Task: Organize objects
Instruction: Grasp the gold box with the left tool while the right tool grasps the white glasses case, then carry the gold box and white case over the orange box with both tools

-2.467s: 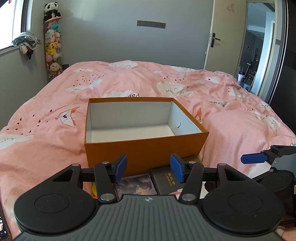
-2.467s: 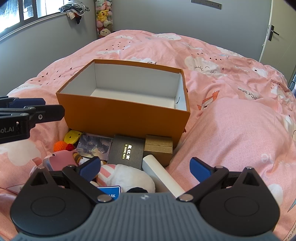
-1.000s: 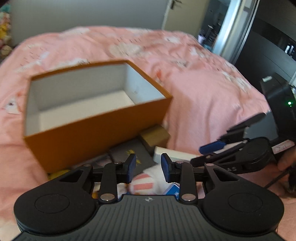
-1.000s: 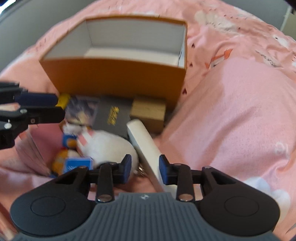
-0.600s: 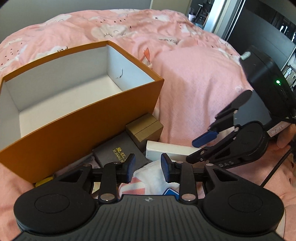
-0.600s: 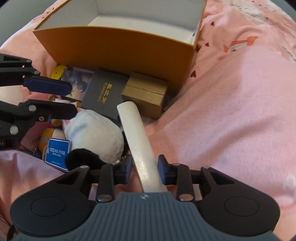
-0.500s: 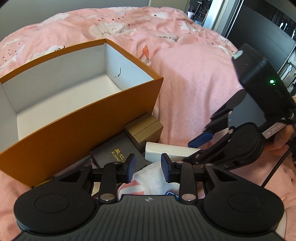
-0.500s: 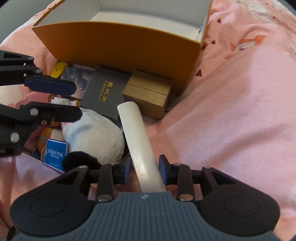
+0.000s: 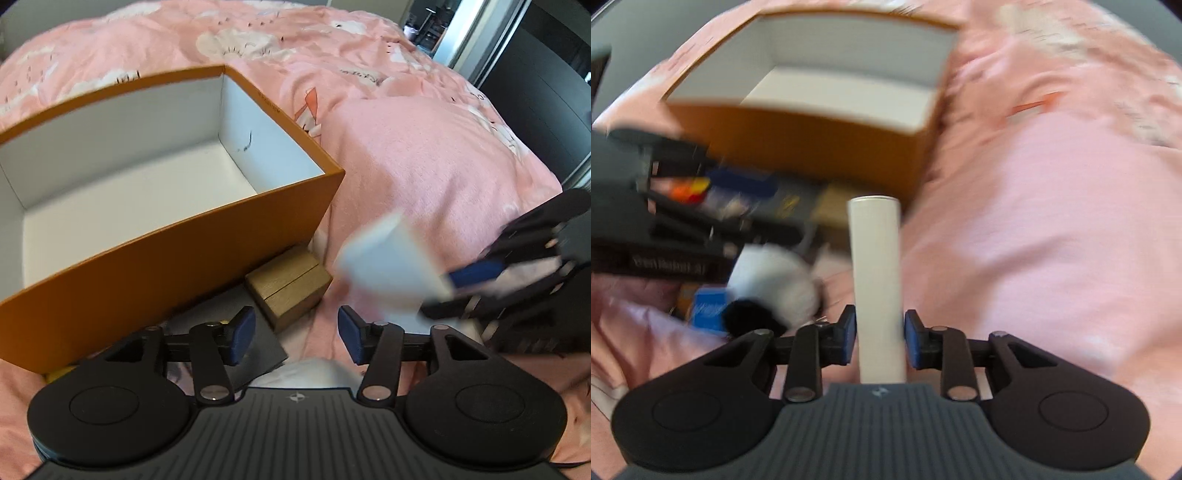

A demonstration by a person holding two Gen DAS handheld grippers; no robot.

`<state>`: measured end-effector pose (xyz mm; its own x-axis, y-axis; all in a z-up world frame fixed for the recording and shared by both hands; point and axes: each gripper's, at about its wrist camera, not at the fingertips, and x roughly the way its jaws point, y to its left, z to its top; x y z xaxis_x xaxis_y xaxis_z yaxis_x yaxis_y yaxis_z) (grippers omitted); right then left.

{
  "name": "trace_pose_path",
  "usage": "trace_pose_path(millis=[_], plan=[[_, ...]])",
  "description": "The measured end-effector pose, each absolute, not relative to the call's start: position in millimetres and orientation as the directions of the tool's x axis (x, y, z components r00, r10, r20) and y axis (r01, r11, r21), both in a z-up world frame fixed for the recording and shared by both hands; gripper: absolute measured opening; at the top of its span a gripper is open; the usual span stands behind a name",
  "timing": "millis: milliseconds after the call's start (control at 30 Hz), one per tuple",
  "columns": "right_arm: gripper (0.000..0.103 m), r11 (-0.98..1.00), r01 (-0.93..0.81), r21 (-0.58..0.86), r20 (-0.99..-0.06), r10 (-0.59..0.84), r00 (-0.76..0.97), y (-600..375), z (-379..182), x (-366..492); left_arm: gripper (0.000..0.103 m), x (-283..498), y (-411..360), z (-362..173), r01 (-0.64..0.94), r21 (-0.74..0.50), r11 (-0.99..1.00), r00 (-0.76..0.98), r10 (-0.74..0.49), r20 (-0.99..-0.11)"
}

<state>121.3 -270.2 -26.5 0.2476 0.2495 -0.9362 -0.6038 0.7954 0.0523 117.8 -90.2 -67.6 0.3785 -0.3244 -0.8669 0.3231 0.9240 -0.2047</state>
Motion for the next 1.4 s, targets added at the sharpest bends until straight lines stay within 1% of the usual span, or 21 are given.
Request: trace_pose_path(millis=[33, 100, 200, 367, 533, 600, 667, 833, 967, 1033, 1133, 1167, 1400], plan=[[0.028, 0.815, -0.578, 0.042, -0.929, 0.245, 0.278, -273.7, -20.7, 123.0, 0.062, 120.0, -92.8, -69.6, 0.316, -0.200, 0.928, 0.376, -0.316, -0.871], [0.028, 0.848, -0.526, 0.067, -0.916, 0.261, 0.304, -289.4, -14.2, 131.3, 0.062, 124.5, -98.4, -73.9, 0.302, -0.182, 0.936, 0.379, -0.294, -0.878], [0.028, 0.878, -0.467, 0.109, -0.920, 0.267, 0.287, -301.5, -24.7, 143.2, 0.062, 132.3, -105.6, -80.7, 0.273, -0.162, 0.948, 0.369, -0.258, -0.893], [0.029, 0.863, -0.480, 0.154, -0.917, 0.306, 0.255, -303.8, -48.1, 156.0, 0.062, 144.0, -107.2, -92.5, 0.156, -0.164, 0.974, 0.366, -0.211, -0.906], [0.029, 0.850, -0.493, 0.184, -0.907, 0.340, 0.247, -304.4, -48.2, 158.5, 0.062, 152.8, -108.9, -102.6, -0.011, -0.208, 0.978, 0.357, -0.191, -0.914], [0.029, 0.846, -0.495, 0.200, -0.903, 0.355, 0.243, -307.0, -50.2, 160.3, 0.063, 154.4, -112.8, -104.9, -0.046, -0.211, 0.976, 0.366, -0.180, -0.913], [0.029, 0.845, -0.492, 0.212, -0.899, 0.366, 0.240, -310.4, -54.1, 160.0, 0.067, 155.3, -119.7, -105.6, -0.056, -0.184, 0.981, 0.381, -0.150, -0.912], [0.029, 0.838, -0.491, 0.237, -0.896, 0.384, 0.224, -309.8, -61.6, 163.9, 0.073, 161.4, -130.6, -108.2, -0.094, -0.149, 0.984, 0.382, -0.103, -0.918], [0.029, 0.835, -0.490, 0.250, -0.895, 0.392, 0.212, -307.0, -65.6, 166.8, 0.078, 164.7, -139.7, -113.5, -0.084, -0.125, 0.989, 0.377, -0.085, -0.923], [0.029, 0.835, -0.489, 0.251, -0.895, 0.393, 0.212, -306.8, -65.9, 167.5, 0.078, 165.3, -143.4, -117.6, -0.081, -0.099, 0.992, 0.374, -0.061, -0.926], [0.029, 0.836, -0.485, 0.255, -0.893, 0.396, 0.213, -307.6, -66.0, 167.9, 0.078, 162.9, -138.7, -118.7, -0.097, -0.119, 0.988, 0.387, -0.073, -0.919], [0.030, 0.837, -0.485, 0.253, -0.893, 0.395, 0.215, -307.3, -66.2, 167.8, 0.074, 162.1, -137.6, -118.5, -0.095, -0.129, 0.987, 0.390, -0.083, -0.917], [0.029, 0.840, -0.486, 0.243, -0.894, 0.388, 0.224, -307.4, -62.0, 163.8, 0.073, 150.8, -125.2, -109.5, -0.042, -0.190, 0.981, 0.396, -0.158, -0.905]])
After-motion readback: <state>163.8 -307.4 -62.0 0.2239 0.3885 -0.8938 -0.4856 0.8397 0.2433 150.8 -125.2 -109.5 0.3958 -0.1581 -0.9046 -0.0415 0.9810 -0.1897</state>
